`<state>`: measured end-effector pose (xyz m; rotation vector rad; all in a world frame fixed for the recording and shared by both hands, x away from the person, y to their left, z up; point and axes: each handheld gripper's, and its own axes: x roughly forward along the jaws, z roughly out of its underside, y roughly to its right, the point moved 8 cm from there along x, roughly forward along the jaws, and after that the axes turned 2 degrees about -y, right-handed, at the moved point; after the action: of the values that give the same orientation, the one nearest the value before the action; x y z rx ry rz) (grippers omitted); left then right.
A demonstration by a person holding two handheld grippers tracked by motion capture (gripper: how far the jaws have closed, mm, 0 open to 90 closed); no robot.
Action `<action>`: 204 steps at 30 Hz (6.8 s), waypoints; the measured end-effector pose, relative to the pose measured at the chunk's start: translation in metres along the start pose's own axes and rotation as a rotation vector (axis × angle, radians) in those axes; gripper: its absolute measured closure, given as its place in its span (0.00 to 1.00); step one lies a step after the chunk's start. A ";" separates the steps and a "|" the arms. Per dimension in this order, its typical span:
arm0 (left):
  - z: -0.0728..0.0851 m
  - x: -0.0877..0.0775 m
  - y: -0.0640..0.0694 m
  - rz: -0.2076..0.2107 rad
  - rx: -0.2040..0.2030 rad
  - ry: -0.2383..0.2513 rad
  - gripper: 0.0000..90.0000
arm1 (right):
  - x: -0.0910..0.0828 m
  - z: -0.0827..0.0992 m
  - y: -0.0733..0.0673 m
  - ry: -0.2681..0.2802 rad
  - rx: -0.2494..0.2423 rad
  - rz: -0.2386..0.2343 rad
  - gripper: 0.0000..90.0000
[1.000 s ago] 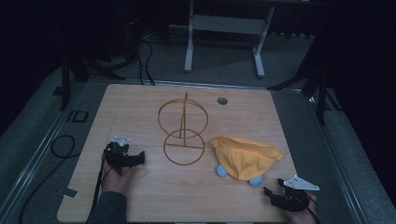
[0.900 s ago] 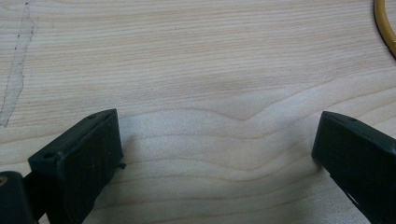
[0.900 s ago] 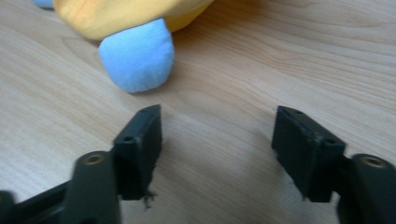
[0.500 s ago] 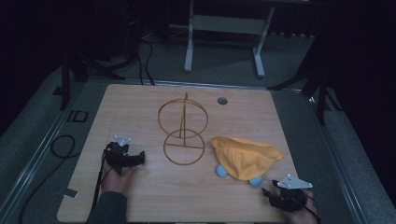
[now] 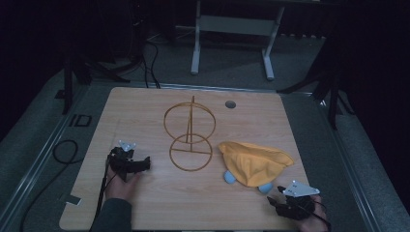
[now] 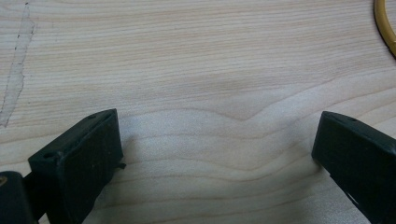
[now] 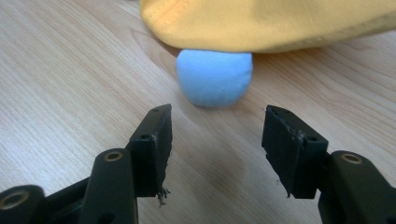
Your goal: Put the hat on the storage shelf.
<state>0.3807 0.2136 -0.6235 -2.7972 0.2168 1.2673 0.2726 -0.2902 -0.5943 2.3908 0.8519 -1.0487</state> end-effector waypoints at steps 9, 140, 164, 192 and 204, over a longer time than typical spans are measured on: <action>0.000 0.000 0.000 0.000 0.000 0.000 0.02 | 0.010 -0.006 -0.004 -0.006 0.003 -0.040 0.43; 0.000 0.000 0.001 0.004 0.001 0.001 0.02 | -0.011 -0.153 0.050 -0.341 -0.228 -0.147 0.63; -0.001 0.001 0.001 0.005 0.001 0.006 0.02 | 0.008 -0.160 0.043 -0.615 -0.380 -0.212 0.93; -0.001 0.001 0.001 0.007 0.002 0.003 0.02 | -0.034 -0.208 0.061 -0.471 -0.414 -0.128 0.94; -0.001 0.001 0.001 0.007 0.002 0.002 0.02 | -0.051 -0.235 0.069 -0.377 -0.424 -0.101 0.94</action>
<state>0.3820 0.2122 -0.6234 -2.7989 0.2282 1.2644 0.4134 -0.2279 -0.3975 1.7486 0.9491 -1.1712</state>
